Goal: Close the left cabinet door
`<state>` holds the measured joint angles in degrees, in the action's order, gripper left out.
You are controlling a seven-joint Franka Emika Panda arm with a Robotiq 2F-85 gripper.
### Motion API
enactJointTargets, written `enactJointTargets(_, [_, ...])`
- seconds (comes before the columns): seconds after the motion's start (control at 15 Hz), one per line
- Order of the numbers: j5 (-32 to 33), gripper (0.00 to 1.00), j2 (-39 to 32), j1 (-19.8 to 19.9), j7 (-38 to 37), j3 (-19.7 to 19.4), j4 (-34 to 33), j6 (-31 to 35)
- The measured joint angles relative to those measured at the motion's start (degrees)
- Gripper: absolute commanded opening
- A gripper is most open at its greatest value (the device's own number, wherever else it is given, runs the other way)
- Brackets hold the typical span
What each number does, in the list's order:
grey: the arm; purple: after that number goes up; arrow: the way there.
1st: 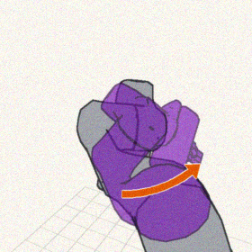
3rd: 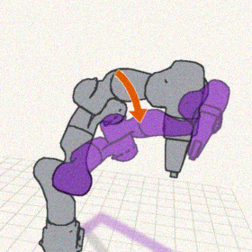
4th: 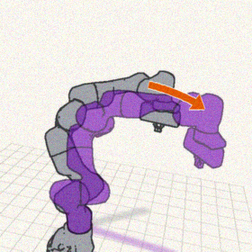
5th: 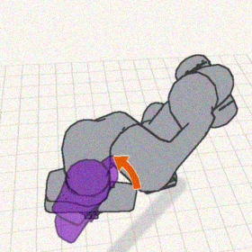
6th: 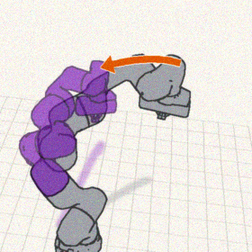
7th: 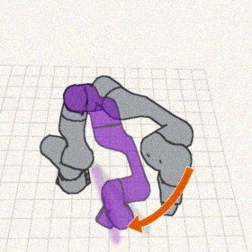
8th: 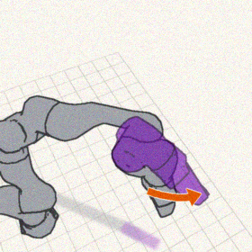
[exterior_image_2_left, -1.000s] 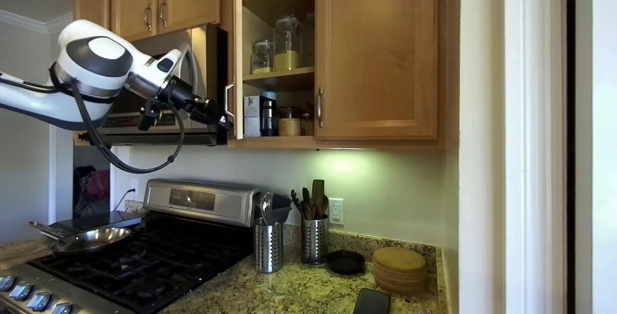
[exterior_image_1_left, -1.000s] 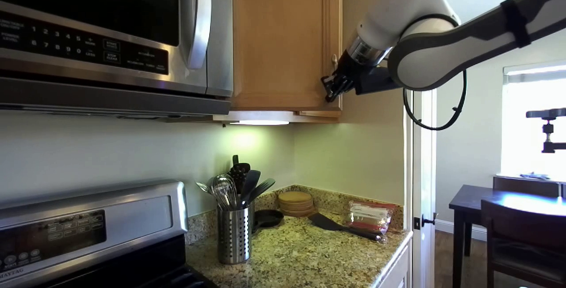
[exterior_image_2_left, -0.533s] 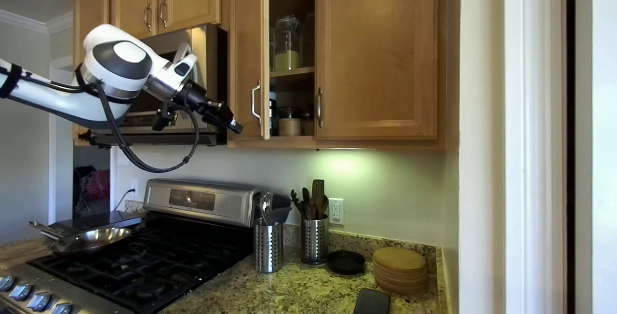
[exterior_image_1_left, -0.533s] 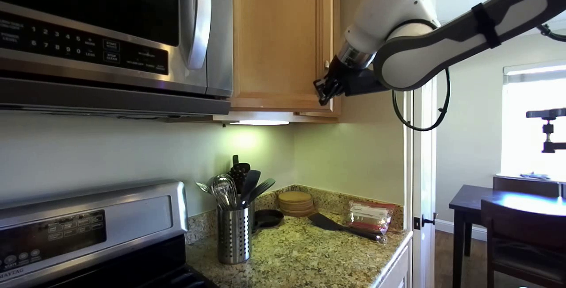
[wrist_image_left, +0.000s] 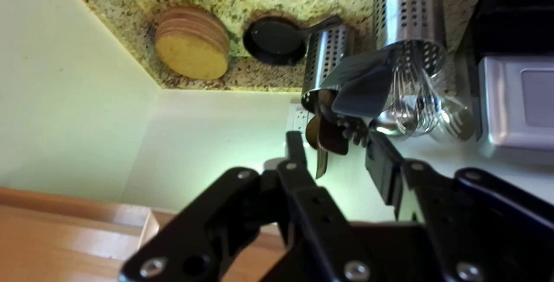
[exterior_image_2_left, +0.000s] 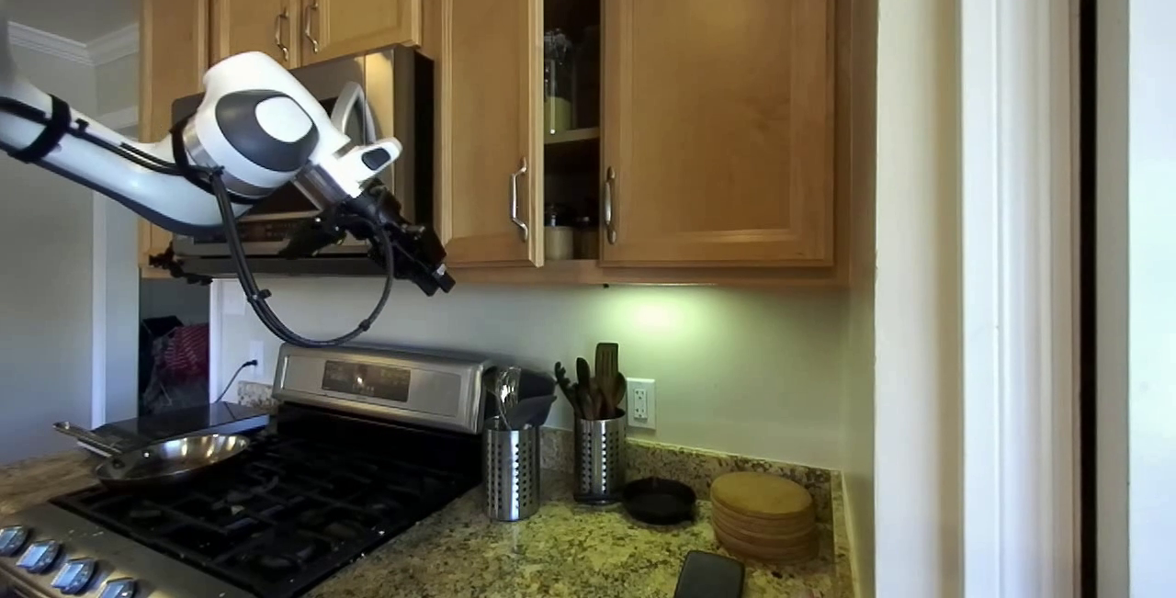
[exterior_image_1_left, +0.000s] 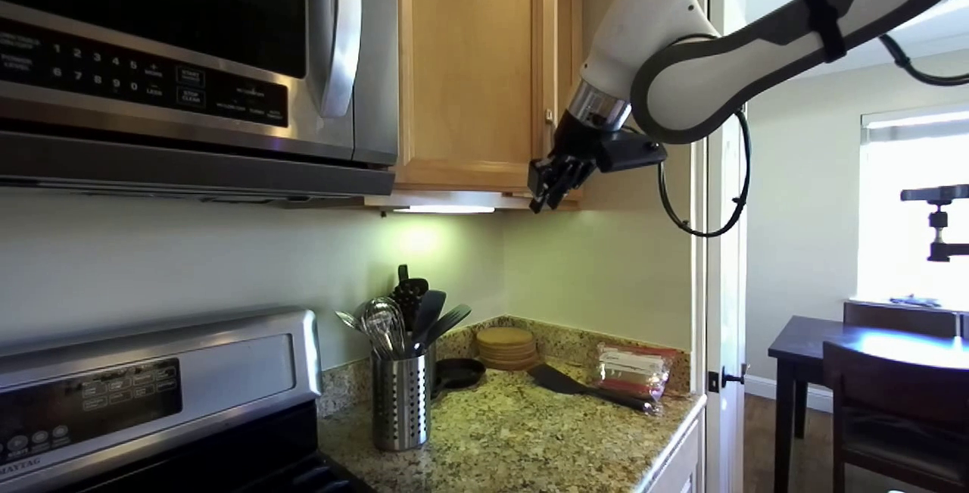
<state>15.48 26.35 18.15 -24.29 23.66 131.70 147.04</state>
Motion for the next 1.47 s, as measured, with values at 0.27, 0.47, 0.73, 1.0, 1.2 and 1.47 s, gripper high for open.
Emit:
enactJointTargets(0.27, [-10.0,0.97,-1.9,-12.0,17.3,-14.6,2.2,-5.2])
enactJointTargets(0.47, [-13.7,1.0,0.2,-16.0,26.5,-21.1,2.0,-15.0])
enactJointTargets(0.73, [-13.6,1.0,4.6,-16.4,31.9,-23.5,1.8,-25.8])
enactJointTargets(1.0, [-13.4,1.0,7.7,-16.4,34.4,-23.7,1.7,-32.2])
enactJointTargets(1.2, [-13.4,1.0,8.5,-16.5,35.5,-23.7,1.7,-34.7])
enactJointTargets(1.47, [-13.4,1.0,8.5,-16.8,36.6,-23.7,1.8,-36.1])
